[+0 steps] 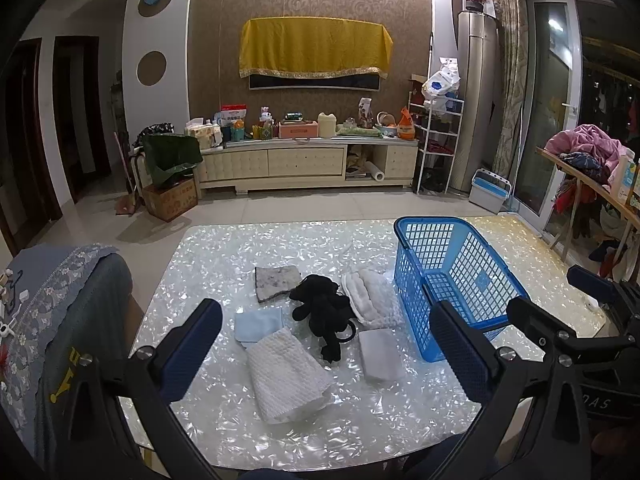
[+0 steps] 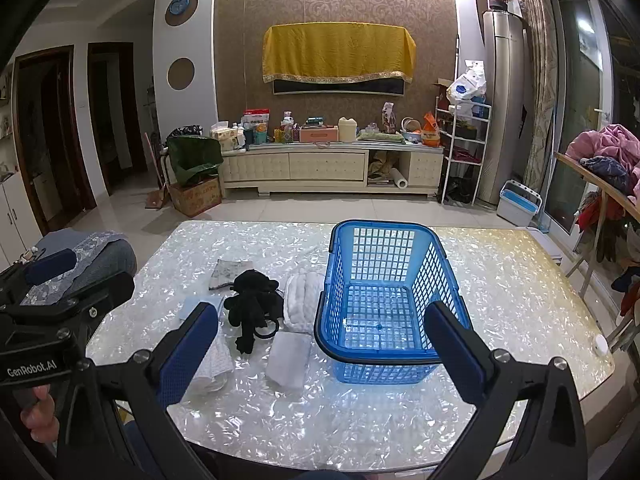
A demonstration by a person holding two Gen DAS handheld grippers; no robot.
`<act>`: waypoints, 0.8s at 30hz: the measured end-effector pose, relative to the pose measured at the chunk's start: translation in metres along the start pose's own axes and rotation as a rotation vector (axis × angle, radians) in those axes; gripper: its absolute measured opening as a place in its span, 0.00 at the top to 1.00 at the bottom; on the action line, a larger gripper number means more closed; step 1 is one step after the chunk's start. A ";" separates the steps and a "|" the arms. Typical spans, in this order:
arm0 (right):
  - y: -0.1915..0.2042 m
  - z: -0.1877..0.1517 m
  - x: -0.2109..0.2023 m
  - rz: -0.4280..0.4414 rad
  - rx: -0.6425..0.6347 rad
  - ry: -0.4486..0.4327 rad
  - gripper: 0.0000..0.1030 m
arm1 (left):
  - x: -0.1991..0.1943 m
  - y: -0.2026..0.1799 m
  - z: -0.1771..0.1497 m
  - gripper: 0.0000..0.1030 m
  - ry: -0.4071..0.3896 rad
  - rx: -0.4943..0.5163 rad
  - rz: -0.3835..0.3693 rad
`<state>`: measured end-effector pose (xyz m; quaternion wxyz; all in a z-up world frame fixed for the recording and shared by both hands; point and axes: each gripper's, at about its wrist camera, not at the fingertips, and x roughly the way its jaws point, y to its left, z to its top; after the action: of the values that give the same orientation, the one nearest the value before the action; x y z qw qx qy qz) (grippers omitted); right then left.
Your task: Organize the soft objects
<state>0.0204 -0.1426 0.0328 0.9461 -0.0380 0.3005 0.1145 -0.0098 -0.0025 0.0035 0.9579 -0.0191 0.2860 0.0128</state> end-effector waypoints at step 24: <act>0.002 0.001 -0.004 -0.005 0.001 0.002 0.00 | -0.004 -0.003 0.003 0.00 -0.003 -0.001 -0.006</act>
<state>0.0176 -0.1416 0.0362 0.9461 -0.0386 0.3014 0.1121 -0.0116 -0.0050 0.0086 0.9584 -0.0205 0.2845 0.0101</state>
